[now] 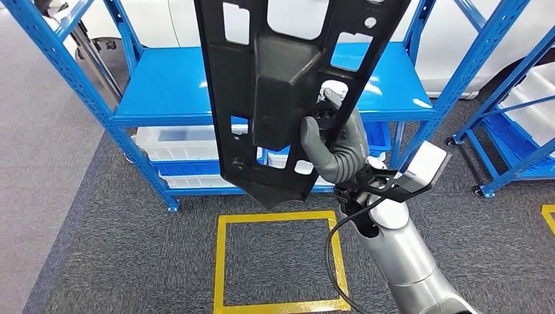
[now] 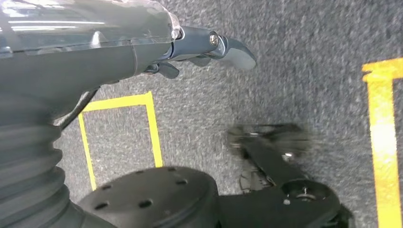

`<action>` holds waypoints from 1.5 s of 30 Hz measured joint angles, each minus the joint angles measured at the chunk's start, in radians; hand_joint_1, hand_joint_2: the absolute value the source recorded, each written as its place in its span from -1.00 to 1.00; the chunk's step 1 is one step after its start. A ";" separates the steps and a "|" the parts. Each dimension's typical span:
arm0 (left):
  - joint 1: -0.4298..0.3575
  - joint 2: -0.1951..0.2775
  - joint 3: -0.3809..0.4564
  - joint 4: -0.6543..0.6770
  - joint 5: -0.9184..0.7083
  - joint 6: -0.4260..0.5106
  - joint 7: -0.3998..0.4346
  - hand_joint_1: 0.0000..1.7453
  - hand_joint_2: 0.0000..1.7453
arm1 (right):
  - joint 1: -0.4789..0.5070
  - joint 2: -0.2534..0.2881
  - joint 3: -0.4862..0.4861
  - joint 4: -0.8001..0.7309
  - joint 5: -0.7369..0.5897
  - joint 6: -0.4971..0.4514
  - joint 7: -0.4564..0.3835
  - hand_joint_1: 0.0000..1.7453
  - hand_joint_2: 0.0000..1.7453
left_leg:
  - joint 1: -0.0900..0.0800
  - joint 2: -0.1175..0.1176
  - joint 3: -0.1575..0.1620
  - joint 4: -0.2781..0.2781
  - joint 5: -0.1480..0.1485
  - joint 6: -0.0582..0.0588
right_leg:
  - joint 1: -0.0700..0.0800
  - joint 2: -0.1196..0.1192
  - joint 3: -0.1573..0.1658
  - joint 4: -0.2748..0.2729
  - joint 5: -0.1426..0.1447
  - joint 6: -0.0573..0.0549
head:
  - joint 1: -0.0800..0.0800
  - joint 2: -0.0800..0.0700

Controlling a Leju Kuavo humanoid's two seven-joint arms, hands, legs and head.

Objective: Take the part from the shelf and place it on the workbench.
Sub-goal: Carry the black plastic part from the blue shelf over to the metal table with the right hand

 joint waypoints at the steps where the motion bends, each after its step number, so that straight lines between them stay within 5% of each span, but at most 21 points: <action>1: 0.000 0.000 0.000 0.000 0.000 0.000 0.000 -1.00 1.00 | 0.000 -0.001 -0.001 0.000 0.000 0.000 0.000 1.00 1.00 | 0.000 0.000 0.019 -0.002 0.022 -0.001 | 0.000 0.000 -0.014 0.004 0.009 0.001 | 0.000 0.000; 3: -0.002 0.000 0.000 0.000 -0.001 0.000 0.002 -1.00 1.00 | 0.001 -0.002 -0.003 0.000 0.000 0.000 0.000 1.00 1.00 | 0.001 0.000 0.100 -0.099 0.072 0.001 | -0.001 0.001 -0.041 0.014 0.024 0.007 | 0.000 0.000; 5: -0.008 0.000 0.000 0.000 -0.003 0.000 0.004 -1.00 1.00 | 0.001 -0.003 -0.008 -0.001 0.000 0.000 0.001 1.00 1.00 | -0.003 -0.002 0.186 -0.232 0.072 0.009 | 0.000 0.001 -0.061 0.022 0.040 0.017 | 0.000 0.000; 7: -0.012 0.000 0.000 0.000 -0.004 0.001 0.006 -1.00 1.00 | 0.002 -0.004 -0.011 -0.004 0.000 0.000 0.001 1.00 1.00 | -0.009 -0.005 0.213 -0.290 0.059 0.019 | 0.001 0.000 -0.070 0.020 0.061 0.029 | 0.000 0.000; 10: -0.012 -0.001 0.000 0.000 -0.006 0.001 0.013 -1.00 1.00 | 0.006 -0.007 -0.015 -0.008 0.000 0.001 0.002 1.00 1.00 | -0.004 0.001 0.185 -0.297 0.092 0.044 | -0.001 0.003 -0.088 0.037 0.039 0.045 | 0.000 0.000; 14: -0.015 -0.003 0.000 0.000 -0.009 0.002 0.015 -1.00 1.00 | 0.013 -0.012 -0.019 -0.010 0.000 0.001 0.003 1.00 1.00 | -0.006 0.006 0.124 -0.295 0.144 0.059 | -0.006 0.007 -0.135 0.262 -0.142 0.058 | 0.000 0.000; 16: -0.015 -0.003 0.000 0.000 -0.010 0.002 0.016 -1.00 1.00 | 0.016 -0.013 -0.019 -0.010 0.000 0.001 0.004 1.00 1.00 | -0.008 0.007 0.087 -0.288 0.169 0.058 | -0.007 0.007 -0.117 0.320 -0.124 0.058 | 0.000 0.000; 18: -0.016 -0.003 0.000 0.000 -0.011 0.002 0.016 -1.00 1.00 | 0.017 -0.014 -0.019 -0.012 0.000 0.001 0.004 1.00 1.00 | -0.009 0.007 0.050 -0.279 0.192 0.054 | -0.008 0.008 -0.035 0.250 -0.070 0.052 | 0.000 0.000; 21: -0.016 -0.005 0.000 0.000 -0.011 0.002 0.015 -1.00 1.00 | 0.015 -0.014 -0.020 -0.022 0.001 0.001 0.005 1.00 1.00 | -0.011 0.004 0.023 -0.276 0.225 0.042 | 0.000 0.010 0.113 0.042 -0.104 0.036 | 0.000 0.000; 24: -0.013 -0.006 0.000 0.000 -0.011 0.002 0.015 -1.00 1.00 | 0.015 -0.014 -0.020 -0.027 0.002 0.001 0.008 1.00 1.00 | -0.008 0.003 0.013 -0.294 0.256 0.024 | 0.006 0.008 0.114 -0.009 -0.091 0.019 | 0.000 0.000; 25: -0.011 -0.007 0.000 0.000 -0.012 0.002 0.016 -1.00 1.00 | 0.016 -0.014 -0.020 -0.027 0.002 0.001 0.009 1.00 1.00 | -0.006 0.002 0.005 -0.285 0.237 0.019 | 0.004 0.006 0.102 -0.013 -0.076 0.011 | 0.000 0.000; 27: -0.006 -0.007 0.000 0.000 -0.014 0.002 0.016 -1.00 1.00 | 0.020 -0.014 -0.021 -0.029 0.004 0.000 0.012 1.00 1.00 | -0.003 0.000 -0.014 -0.220 0.142 0.012 | 0.000 0.002 0.075 -0.018 -0.045 -0.002 | 0.000 0.000; 29: -0.005 -0.007 0.000 0.000 -0.015 0.003 0.011 -1.00 1.00 | 0.024 -0.014 -0.022 -0.033 0.006 0.000 0.015 1.00 1.00 | -0.001 0.000 -0.029 -0.120 0.048 0.006 | 0.001 0.003 0.049 -0.017 -0.024 -0.006 | 0.000 0.000; 30: -0.005 -0.007 0.000 0.000 -0.017 0.004 0.007 -1.00 1.00 | 0.027 -0.014 -0.024 -0.034 0.006 0.000 0.016 1.00 1.00 | -0.001 0.001 -0.032 -0.071 0.029 0.004 | 0.001 0.003 0.035 -0.017 -0.014 -0.005 | 0.000 0.000; 31: -0.007 -0.007 0.000 0.000 -0.019 0.005 0.001 -1.00 1.00 | 0.033 -0.014 -0.027 -0.037 0.006 0.001 0.018 1.00 1.00 | 0.000 0.000 -0.031 -0.027 0.034 0.001 | 0.001 0.003 0.018 -0.015 -0.003 -0.004 | 0.000 0.000; 33: -0.009 -0.007 0.000 0.000 -0.023 0.009 -0.008 -1.00 1.00 | 0.047 -0.016 -0.033 -0.042 0.006 0.006 0.019 1.00 1.00 | 0.001 -0.002 -0.005 0.013 0.107 -0.001 | 0.000 0.009 -0.022 -0.009 0.021 0.003 | 0.000 0.000; 35: -0.009 -0.007 0.000 0.000 -0.025 0.012 -0.012 -1.00 1.00 | 0.058 -0.019 -0.038 -0.045 0.005 0.013 0.021 1.00 1.00 | 0.003 -0.030 0.075 -0.060 0.145 0.006 | -0.001 0.020 -0.059 0.001 0.045 0.011 | 0.000 0.000; 38: -0.009 -0.007 -0.001 0.000 -0.030 0.018 -0.017 -1.00 1.00 | 0.061 -0.020 -0.045 -0.054 0.002 0.022 0.021 1.00 1.00 | 0.003 -0.077 0.228 -0.273 0.046 0.022 | 0.000 0.040 -0.087 0.014 0.074 0.027 | 0.000 0.000; 41: -0.009 -0.008 -0.002 0.000 -0.033 0.020 -0.018 -1.00 1.00 | 0.067 -0.022 -0.051 -0.060 0.000 0.023 0.022 1.00 1.00 | 0.001 -0.047 0.236 -0.305 0.047 0.038 | -0.004 0.058 -0.098 0.015 0.093 0.045 | 0.000 0.000; 43: -0.009 -0.009 -0.003 0.000 -0.033 0.021 -0.018 -1.00 1.00 | 0.075 -0.027 -0.056 -0.061 0.001 0.024 0.024 1.00 1.00 | 0.003 -0.022 0.226 -0.306 0.064 0.050 | -0.008 0.043 -0.127 0.083 0.040 0.055 | 0.000 0.000; 45: -0.008 -0.009 -0.003 0.000 -0.034 0.021 -0.018 -1.00 1.00 | 0.083 -0.030 -0.060 -0.062 0.001 0.024 0.025 1.00 1.00 | 0.001 0.001 0.210 -0.304 0.077 0.054 | -0.010 0.025 -0.176 0.222 -0.044 0.064 | 0.000 0.000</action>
